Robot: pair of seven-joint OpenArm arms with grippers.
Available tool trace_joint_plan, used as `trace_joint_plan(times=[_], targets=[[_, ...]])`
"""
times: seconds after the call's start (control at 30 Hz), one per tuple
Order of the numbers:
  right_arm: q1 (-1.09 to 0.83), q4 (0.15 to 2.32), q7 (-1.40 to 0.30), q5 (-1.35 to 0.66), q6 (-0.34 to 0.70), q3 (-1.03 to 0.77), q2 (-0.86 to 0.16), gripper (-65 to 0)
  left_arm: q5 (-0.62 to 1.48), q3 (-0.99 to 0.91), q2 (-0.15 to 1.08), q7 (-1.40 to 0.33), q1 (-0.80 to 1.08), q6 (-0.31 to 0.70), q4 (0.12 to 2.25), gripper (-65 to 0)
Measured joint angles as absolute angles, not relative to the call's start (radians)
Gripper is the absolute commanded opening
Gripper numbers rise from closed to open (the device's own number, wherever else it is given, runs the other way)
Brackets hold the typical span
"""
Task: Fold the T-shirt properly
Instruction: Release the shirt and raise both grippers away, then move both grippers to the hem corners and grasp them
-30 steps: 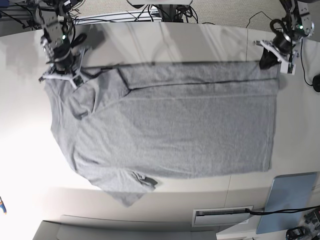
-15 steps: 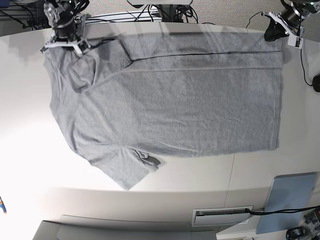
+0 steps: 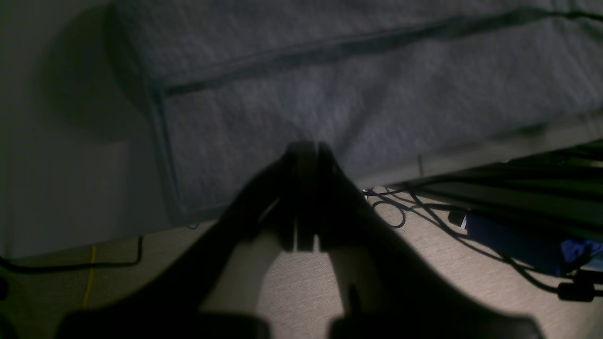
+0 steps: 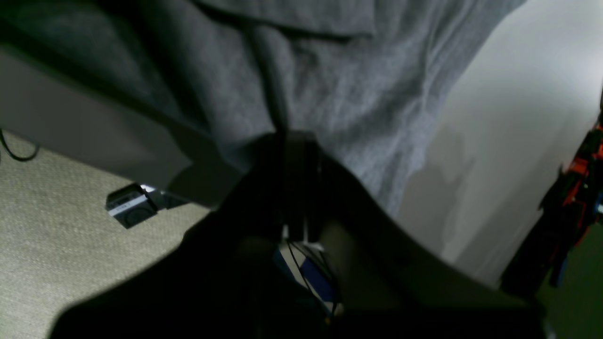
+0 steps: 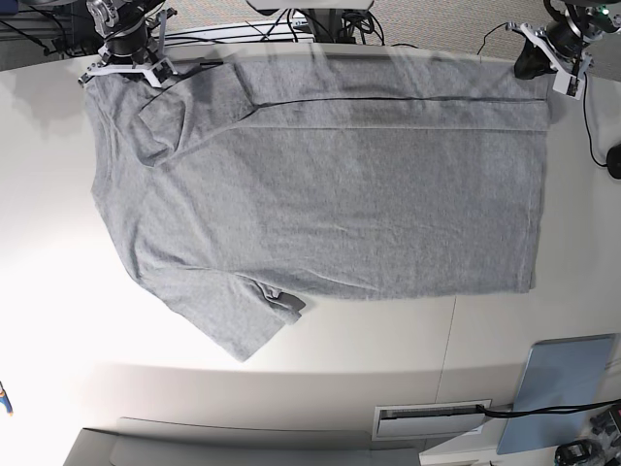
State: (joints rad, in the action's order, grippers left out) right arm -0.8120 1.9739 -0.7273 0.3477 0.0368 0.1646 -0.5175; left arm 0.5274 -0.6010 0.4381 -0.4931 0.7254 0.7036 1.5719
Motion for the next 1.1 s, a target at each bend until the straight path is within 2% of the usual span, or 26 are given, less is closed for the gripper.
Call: trace_joint_plan(times=[0.33,0.53,0.77,0.83,0.97,1.0,1.03,1.1], targets=[[-0.812,1.974,-0.768,0.393,0.015,0.165,-0.517,-65.0,0.523,-0.601,0.440,-0.491,0.731,0.704,1.578,-65.0],[-0.812,1.974,-0.778,0.393,0.014,0.165,-0.517,-65.0,0.484,-0.599,0.489,-0.539,0.793,0.691,1.618,-65.0],[-0.812,2.055,-0.778,0.472,-0.107,0.161,-0.521,-65.0,0.592,-0.599,0.555,-0.509,0.779,0.696,1.708,-65.0],[-0.805,2.088,-0.766,0.474,-0.108,0.132,-0.520,-65.0,0.591,-0.599,0.569,-0.501,0.757,0.659,1.725,-64.2],[-0.751,2.105,-0.743,0.472,-0.061,0.049,-0.521,-65.0,0.598,-0.597,0.594,-0.463,0.659,0.505,1.733,-38.8],[-0.731,2.105,-0.731,0.471,-0.029,0.032,-0.521,-64.8,0.593,-0.597,0.595,-0.464,0.627,0.468,1.732,-34.4],[-0.711,2.105,-0.720,0.469,0.005,0.020,-0.521,-61.1,0.592,-0.597,0.594,-0.467,0.593,0.455,1.727,-32.1],[-0.669,2.105,-0.700,0.435,0.062,0.008,-0.521,-52.7,0.596,-0.595,0.593,-0.473,0.520,0.452,1.707,-31.7]])
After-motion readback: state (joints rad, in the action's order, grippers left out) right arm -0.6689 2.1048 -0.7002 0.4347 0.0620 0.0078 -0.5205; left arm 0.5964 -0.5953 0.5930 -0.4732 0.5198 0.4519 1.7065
